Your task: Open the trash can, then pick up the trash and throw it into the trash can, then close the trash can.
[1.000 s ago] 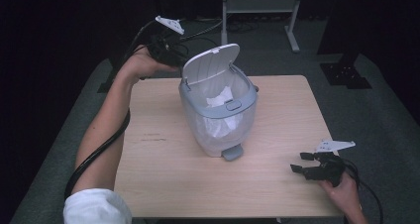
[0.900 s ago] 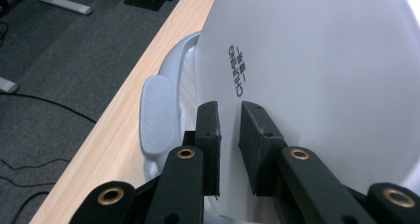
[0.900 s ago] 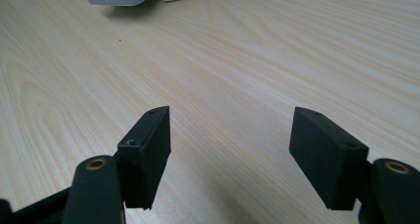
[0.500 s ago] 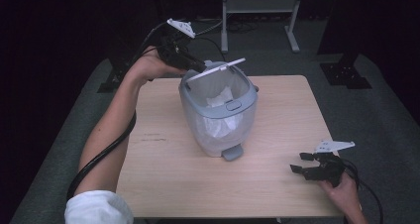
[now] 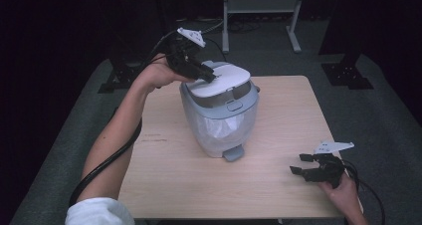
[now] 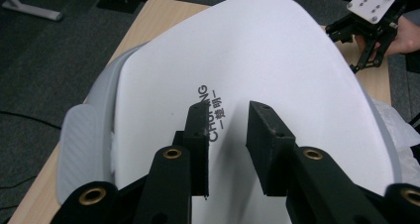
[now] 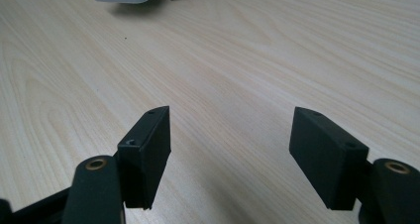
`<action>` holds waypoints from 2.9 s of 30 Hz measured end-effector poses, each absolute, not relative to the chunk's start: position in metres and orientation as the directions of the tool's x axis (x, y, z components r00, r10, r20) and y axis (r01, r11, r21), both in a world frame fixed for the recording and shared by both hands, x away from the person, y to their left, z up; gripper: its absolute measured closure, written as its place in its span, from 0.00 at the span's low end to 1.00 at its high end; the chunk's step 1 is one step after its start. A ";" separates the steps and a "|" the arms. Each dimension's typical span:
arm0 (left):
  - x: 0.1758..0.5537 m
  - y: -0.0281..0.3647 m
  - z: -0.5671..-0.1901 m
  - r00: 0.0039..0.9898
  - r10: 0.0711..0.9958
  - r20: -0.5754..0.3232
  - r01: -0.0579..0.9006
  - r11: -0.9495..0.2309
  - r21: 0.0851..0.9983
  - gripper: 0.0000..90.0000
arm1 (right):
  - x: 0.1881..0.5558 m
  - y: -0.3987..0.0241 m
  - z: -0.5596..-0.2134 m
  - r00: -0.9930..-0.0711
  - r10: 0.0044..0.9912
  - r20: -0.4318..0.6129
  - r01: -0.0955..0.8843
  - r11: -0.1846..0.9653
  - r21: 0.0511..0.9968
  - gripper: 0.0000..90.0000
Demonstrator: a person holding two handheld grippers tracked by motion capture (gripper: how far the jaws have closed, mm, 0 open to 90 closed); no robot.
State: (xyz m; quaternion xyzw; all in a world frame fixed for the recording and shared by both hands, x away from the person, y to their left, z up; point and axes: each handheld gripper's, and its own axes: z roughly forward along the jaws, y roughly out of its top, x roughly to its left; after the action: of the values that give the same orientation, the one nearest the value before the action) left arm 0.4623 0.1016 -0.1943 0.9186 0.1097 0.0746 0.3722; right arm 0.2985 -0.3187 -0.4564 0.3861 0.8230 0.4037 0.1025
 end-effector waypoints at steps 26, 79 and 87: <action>0.449 0.080 -0.216 0.966 0.256 0.018 0.170 -0.690 0.704 0.58 | 0.297 -0.315 -0.456 -0.687 0.714 0.135 0.542 0.379 0.750 0.35; 0.402 0.200 -0.213 0.871 0.486 0.071 0.259 -0.577 0.775 0.35 | 0.304 -0.311 -0.452 -0.687 0.716 0.126 0.540 0.386 0.748 0.35; 0.393 0.221 -0.220 0.857 0.510 0.069 0.268 -0.556 0.787 0.34 | 0.305 -0.308 -0.454 -0.688 0.715 0.125 0.546 0.396 0.738 0.35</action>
State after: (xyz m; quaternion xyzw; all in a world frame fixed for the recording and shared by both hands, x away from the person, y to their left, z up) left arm 0.3926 0.2205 -0.2201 0.8698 0.2236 0.1460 0.4148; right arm 0.3051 -0.3084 -0.4539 0.3806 0.8287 0.3963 0.1066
